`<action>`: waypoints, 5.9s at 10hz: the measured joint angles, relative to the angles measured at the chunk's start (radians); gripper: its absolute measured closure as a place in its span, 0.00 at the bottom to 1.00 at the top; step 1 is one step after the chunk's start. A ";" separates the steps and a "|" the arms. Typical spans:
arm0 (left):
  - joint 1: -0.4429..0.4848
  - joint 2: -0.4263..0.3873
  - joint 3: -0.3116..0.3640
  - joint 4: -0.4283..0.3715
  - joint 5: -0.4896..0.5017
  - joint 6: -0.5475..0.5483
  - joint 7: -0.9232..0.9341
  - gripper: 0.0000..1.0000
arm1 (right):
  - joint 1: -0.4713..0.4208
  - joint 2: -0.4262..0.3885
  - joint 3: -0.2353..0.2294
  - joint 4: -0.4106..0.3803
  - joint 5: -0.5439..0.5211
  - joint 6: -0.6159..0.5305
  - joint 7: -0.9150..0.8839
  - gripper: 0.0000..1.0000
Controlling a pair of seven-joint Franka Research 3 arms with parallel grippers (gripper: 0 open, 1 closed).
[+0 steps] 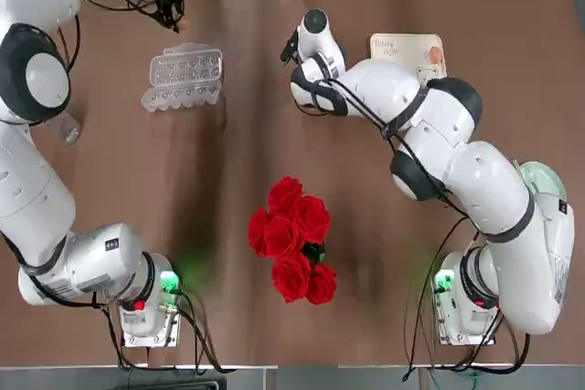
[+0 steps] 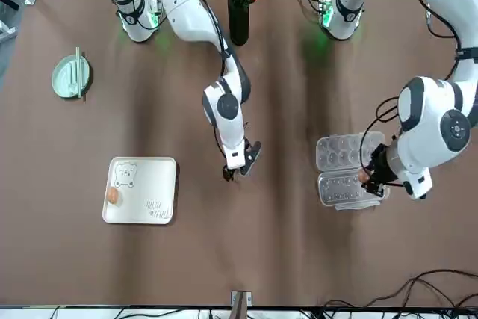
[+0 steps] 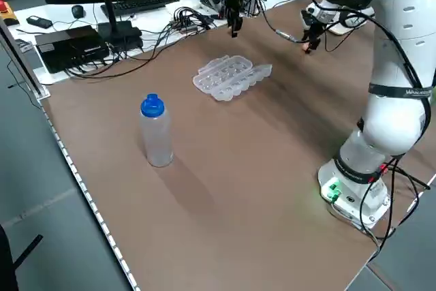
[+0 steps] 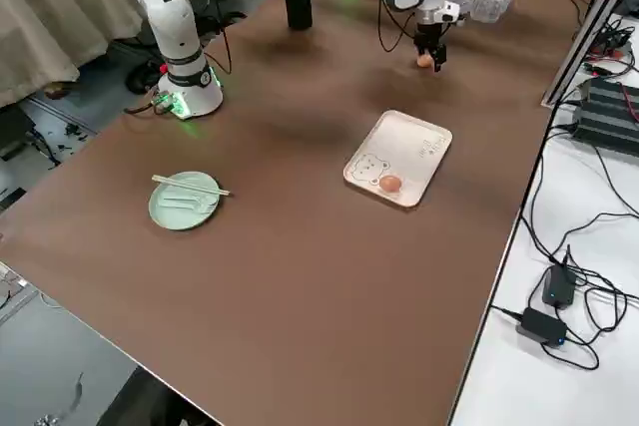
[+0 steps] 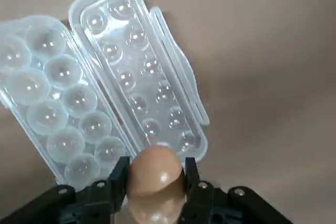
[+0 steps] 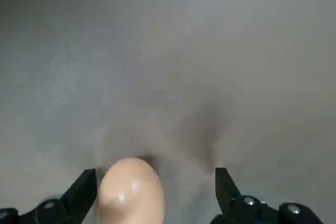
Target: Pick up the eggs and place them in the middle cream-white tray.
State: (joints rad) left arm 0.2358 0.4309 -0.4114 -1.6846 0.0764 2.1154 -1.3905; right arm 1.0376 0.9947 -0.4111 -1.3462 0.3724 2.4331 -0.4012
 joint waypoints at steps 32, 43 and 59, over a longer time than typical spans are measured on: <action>-0.857 0.487 0.257 0.303 0.093 0.484 -0.650 0.53 | -0.496 -0.260 -0.154 -0.144 0.001 -0.347 -0.406 0.64; -0.854 0.484 0.260 0.347 0.098 0.493 -0.612 0.00 | -0.563 -0.187 0.001 -0.285 0.002 0.031 -0.403 0.60; -0.321 -0.248 0.243 0.262 0.009 -0.450 0.882 0.00 | -0.566 -0.183 0.004 -0.287 0.002 0.045 -0.403 0.33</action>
State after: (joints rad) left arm -0.0856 0.1833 -0.1680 -1.4229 0.0856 1.6657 -0.5084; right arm 0.4721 0.8119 -0.4075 -1.6334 0.3739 2.4780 -0.8038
